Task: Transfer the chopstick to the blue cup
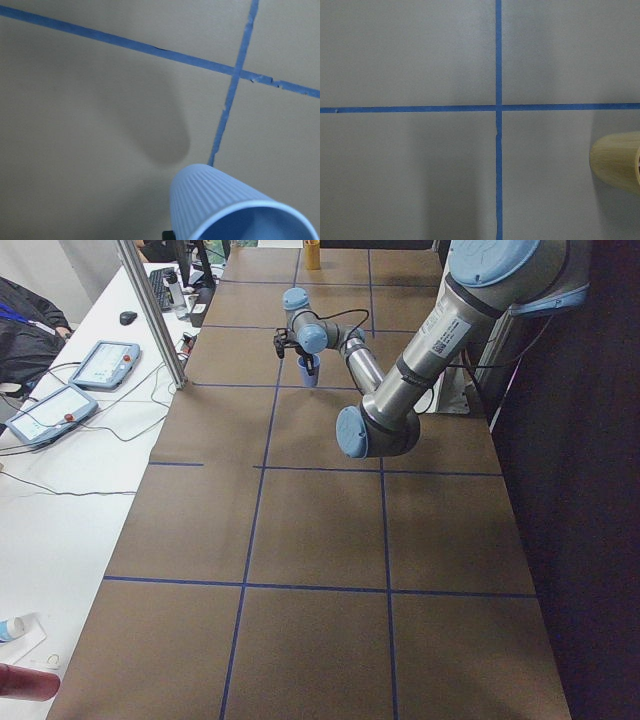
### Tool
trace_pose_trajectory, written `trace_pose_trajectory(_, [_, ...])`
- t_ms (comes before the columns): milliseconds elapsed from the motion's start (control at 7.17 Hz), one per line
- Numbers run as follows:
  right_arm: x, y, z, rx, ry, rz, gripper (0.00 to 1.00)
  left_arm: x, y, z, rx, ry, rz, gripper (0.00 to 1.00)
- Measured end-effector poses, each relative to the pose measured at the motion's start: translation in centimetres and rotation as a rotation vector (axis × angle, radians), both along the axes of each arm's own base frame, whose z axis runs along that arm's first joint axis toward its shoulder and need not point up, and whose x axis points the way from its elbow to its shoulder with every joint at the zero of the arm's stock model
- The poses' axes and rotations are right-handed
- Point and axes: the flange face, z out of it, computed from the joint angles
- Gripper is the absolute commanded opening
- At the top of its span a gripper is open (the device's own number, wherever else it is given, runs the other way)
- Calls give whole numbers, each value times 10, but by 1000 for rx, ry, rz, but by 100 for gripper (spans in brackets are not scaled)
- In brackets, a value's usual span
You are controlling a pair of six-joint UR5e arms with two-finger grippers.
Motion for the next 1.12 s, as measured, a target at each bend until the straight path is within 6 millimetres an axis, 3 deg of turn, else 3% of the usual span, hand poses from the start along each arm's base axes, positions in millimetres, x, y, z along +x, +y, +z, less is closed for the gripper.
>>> trace_pose_trajectory(140, [0,-1,-2,3,2,0,100,8,5,1,7,3,6,86])
trace_pose_trajectory(279, [0,-1,-3,5,3,1,100,12,7,3,16,13,9,100])
trace_pose_trajectory(698, [0,-1,0,4,9,0,100,-1,2,-2,34,48,-11,100])
trace_pose_trajectory(837, [0,1,4,-3,10,0,100,-20,-5,-3,33,54,-30,100])
trace_pose_trajectory(1116, [0,6,22,-38,10,-1,100,-87,-20,-16,11,56,-58,100])
